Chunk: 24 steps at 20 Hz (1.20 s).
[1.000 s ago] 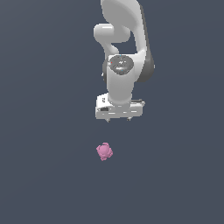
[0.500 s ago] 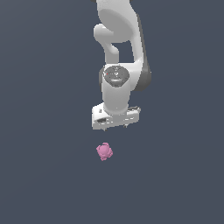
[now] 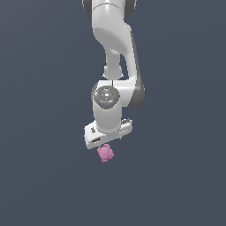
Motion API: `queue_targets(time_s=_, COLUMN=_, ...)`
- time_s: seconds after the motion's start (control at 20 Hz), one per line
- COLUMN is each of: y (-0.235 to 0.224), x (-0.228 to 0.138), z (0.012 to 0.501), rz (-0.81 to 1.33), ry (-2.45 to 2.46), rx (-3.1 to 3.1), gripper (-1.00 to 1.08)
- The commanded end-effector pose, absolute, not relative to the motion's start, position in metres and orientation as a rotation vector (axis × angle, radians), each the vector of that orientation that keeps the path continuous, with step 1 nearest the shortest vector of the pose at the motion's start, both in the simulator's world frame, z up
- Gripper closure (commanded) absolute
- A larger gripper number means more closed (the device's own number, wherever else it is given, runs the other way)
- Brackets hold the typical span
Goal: Pick up the object and move it to a goal position.
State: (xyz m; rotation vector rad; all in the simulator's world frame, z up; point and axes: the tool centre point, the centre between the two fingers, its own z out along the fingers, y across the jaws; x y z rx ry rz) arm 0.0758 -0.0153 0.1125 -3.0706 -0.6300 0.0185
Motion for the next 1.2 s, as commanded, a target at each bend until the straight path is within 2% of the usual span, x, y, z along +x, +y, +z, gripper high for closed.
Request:
queue_targets(time_s=0.0, y=-0.022, x=0.085, z=0.105, rz=0.012, ry=-0.696, rx=-3.059, gripper=-0.92)
queue_targets(time_s=0.8, y=-0.038, x=0.101, z=0.086, rz=0.002, ry=-0.817, rx=-3.033, gripper=-0.92)
queue_targets(time_s=1.15, y=-0.037, x=0.100, z=0.051, rz=0.000, ry=-0.823, rx=-3.032, gripper=-0.92)
